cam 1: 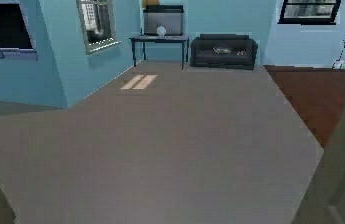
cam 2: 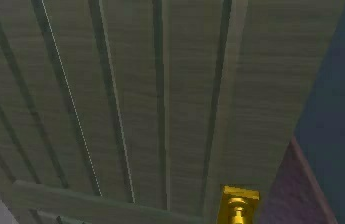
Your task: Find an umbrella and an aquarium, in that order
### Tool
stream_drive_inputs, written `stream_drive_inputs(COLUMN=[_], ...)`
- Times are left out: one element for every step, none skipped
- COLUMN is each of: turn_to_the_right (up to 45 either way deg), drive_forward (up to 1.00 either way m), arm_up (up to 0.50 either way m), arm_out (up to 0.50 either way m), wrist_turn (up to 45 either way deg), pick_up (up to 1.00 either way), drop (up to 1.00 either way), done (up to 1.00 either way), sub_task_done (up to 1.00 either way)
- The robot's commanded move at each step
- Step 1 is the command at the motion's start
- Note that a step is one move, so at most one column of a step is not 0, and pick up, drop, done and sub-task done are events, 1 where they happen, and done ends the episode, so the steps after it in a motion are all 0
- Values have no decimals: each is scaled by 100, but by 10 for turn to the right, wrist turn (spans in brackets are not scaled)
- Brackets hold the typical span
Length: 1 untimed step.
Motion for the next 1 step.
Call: stream_drive_inputs(turn_to_the_right=[30], drive_forward=[0], arm_up=[0], arm_out=[0], wrist_turn=[0], pick_up=[0], drop=[0], done=[0], sub_task_done=[0])
